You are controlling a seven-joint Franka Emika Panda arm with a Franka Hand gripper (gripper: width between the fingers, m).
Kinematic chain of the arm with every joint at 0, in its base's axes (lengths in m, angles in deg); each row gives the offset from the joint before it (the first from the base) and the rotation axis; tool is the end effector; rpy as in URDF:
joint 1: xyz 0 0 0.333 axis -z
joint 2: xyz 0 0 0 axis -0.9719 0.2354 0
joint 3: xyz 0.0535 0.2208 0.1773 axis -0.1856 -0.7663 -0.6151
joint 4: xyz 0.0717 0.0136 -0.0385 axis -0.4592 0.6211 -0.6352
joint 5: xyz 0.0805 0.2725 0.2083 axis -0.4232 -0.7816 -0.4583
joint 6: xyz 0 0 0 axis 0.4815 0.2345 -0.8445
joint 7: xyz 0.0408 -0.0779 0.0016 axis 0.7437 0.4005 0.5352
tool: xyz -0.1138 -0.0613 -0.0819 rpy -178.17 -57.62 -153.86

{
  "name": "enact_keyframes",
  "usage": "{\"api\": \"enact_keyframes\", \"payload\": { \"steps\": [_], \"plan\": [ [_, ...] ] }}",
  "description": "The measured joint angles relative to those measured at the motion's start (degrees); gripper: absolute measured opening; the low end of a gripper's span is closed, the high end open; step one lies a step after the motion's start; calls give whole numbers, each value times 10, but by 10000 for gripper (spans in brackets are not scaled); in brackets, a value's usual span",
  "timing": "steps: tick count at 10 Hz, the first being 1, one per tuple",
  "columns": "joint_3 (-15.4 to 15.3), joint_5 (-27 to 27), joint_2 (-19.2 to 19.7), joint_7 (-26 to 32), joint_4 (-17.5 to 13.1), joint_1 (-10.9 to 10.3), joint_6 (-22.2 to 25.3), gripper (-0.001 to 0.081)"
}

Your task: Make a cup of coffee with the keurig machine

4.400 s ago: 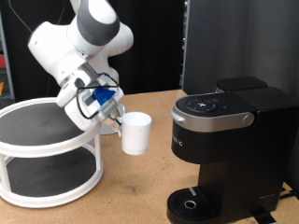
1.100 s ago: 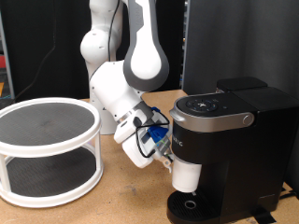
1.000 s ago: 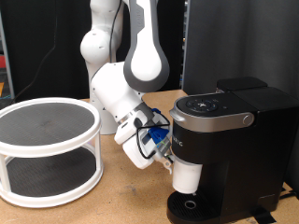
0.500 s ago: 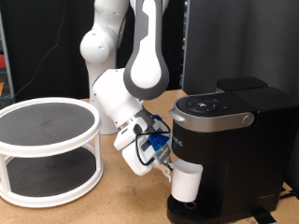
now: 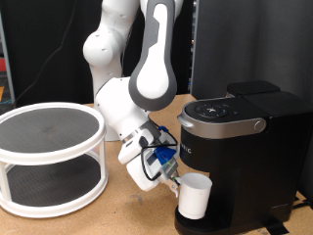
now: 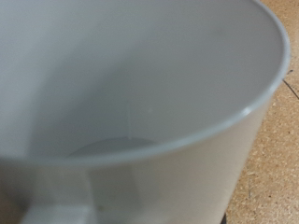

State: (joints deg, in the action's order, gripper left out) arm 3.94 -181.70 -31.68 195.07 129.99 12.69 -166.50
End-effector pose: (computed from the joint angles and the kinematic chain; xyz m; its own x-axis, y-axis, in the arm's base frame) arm 0.4254 0.0404 0.1599 0.8097 -0.0265 0.5863 0.2620 -0.8775 -0.4016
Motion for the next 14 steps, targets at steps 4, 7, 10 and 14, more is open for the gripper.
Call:
{"api": "enact_keyframes", "payload": {
  "steps": [4,7,10,14],
  "plan": [
    [-10,-1,20,0,-1,9,16,374],
    [-6,26,16,-11,8,10,22,718],
    [41,179,-57,-88,41,9,22,788],
    [85,299,-254,-111,86,16,-81,798]
  ]
}}
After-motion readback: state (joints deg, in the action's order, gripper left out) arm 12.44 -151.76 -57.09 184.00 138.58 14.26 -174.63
